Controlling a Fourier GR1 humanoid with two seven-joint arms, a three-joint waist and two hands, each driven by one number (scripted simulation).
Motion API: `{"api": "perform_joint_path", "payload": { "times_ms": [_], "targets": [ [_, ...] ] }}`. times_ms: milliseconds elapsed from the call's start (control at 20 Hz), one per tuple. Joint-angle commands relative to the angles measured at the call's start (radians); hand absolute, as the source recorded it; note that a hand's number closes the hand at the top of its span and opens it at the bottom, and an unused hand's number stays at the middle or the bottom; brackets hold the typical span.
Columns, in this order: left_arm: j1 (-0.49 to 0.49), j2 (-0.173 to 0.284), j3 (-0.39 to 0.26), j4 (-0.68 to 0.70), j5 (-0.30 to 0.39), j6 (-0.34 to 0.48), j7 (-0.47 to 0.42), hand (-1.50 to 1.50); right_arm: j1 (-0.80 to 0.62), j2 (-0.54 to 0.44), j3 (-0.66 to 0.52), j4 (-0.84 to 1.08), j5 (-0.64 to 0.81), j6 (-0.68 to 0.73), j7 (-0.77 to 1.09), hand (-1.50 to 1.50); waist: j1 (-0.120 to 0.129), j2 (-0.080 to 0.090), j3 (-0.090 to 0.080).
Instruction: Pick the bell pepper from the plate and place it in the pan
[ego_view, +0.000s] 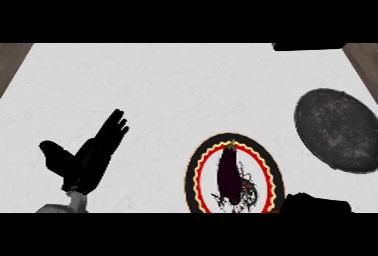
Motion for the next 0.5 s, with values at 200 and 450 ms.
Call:
{"api": "perform_joint_path", "payload": {
  "times_ms": [200, 450],
  "targets": [
    [-0.023, 0.002, 0.001, 0.02, -0.004, -0.031, 0.012, 0.0, 0.11, -0.174, -0.271, 0.259, -0.342, -0.264, -0.351, 1.5, 0.04, 0.006, -0.003],
    [-0.08, -0.012, 0.021, 0.068, 0.004, -0.042, 0.018, 0.0, -0.02, -0.078, -0.343, 0.578, -0.481, -0.302, -0.583, 1.5, 0.053, 0.01, -0.003]
  ]
}}
